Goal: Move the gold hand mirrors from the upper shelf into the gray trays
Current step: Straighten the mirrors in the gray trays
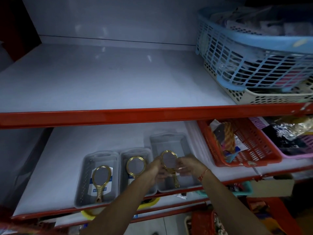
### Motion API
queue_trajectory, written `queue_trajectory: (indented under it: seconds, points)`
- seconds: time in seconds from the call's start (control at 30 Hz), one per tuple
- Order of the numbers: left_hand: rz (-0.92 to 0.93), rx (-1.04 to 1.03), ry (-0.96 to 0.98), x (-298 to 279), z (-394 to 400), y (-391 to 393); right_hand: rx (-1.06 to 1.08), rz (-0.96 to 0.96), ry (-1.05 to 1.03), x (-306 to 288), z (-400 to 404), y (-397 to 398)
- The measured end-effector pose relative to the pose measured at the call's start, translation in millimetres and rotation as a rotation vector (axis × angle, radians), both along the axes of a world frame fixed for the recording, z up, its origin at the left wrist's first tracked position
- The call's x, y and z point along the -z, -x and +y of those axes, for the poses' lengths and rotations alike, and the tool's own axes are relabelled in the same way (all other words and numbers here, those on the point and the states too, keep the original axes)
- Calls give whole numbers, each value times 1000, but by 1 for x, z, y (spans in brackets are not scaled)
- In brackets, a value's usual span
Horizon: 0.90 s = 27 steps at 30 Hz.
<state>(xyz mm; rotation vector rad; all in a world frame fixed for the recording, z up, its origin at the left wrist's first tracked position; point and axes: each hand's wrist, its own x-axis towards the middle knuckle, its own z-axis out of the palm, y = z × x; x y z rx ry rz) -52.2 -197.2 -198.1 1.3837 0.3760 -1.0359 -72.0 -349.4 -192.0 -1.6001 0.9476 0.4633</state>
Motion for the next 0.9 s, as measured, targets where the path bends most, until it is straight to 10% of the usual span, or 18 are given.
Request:
queue_trajectory:
  seconds: [0.9]
  points:
    - [73,-3,-114,12,-32,15,-267,163,39,30,-10,9]
